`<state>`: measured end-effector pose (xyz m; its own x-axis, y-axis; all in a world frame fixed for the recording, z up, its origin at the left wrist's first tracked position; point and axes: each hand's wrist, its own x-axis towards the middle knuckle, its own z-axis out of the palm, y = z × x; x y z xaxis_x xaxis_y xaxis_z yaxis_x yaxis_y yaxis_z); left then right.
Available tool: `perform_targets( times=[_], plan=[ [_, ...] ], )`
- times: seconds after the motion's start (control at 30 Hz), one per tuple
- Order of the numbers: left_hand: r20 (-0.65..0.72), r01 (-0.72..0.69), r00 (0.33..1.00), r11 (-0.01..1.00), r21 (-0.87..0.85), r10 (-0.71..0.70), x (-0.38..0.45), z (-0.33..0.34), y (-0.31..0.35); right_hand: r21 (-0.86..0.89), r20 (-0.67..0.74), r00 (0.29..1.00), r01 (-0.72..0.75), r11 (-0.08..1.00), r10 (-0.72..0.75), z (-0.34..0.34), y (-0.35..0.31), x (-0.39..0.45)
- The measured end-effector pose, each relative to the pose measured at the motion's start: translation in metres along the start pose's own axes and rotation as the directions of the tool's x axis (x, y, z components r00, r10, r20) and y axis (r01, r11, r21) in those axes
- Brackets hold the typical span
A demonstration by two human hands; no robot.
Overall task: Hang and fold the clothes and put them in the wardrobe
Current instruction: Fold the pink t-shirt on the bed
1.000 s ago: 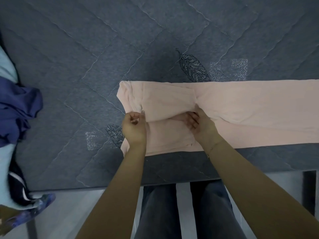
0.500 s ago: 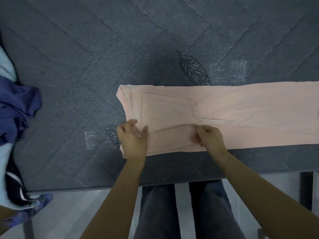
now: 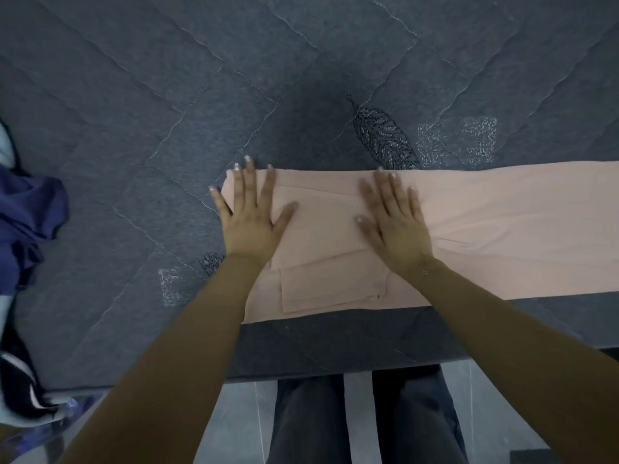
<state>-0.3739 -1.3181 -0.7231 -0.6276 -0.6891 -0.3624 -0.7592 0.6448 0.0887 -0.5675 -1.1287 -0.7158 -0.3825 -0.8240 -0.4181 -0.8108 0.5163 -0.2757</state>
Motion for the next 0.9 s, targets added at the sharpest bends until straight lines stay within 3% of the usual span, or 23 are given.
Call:
perform_targets(
  times=[0.13,0.23,0.3,0.37,0.43,0.53,0.63,0.77,0.9],
  plan=[
    [0.045,0.218,0.976,0.973,-0.069,-0.215,0.004,-0.008,0.004,0.028,-0.053,0.982,-0.181,0.983,0.183,-0.004,0.017,-0.015],
    [0.009,0.245,0.969,0.962,-0.117,-0.246,0.001,-0.023,0.029,0.195,-0.076,0.975,-0.190,0.962,0.208,-0.016,0.024,-0.030],
    [-0.060,0.112,0.991,0.989,-0.096,-0.118,-0.006,-0.033,0.050,0.251,-0.126,0.976,-0.143,0.957,0.179,-0.026,0.030,-0.047],
    [-0.097,-0.121,0.989,0.986,-0.119,0.110,-0.016,-0.036,0.075,0.273,-0.186,0.969,-0.106,0.956,0.160,-0.029,0.040,-0.068],
    [-0.088,-0.325,0.945,0.937,-0.127,0.316,-0.025,-0.029,0.109,0.284,-0.199,0.965,-0.108,0.953,0.169,-0.024,0.050,-0.091],
    [0.030,-0.529,0.846,0.844,-0.081,0.533,-0.033,-0.006,0.157,0.263,-0.076,0.973,-0.192,0.945,0.219,-0.005,0.071,-0.119],
    [0.195,-0.561,0.812,0.828,-0.004,0.551,-0.031,0.018,0.172,0.113,0.005,0.967,-0.255,0.960,0.256,0.011,0.098,-0.141],
    [0.140,-0.488,0.860,0.871,-0.057,0.491,-0.032,0.019,0.181,0.178,-0.028,0.966,-0.250,0.952,0.259,0.003,0.128,-0.144],
    [0.126,-0.673,0.728,0.737,-0.057,0.674,-0.044,0.006,0.217,0.245,-0.168,0.932,-0.276,0.929,0.321,-0.017,0.158,-0.150]
  ],
)
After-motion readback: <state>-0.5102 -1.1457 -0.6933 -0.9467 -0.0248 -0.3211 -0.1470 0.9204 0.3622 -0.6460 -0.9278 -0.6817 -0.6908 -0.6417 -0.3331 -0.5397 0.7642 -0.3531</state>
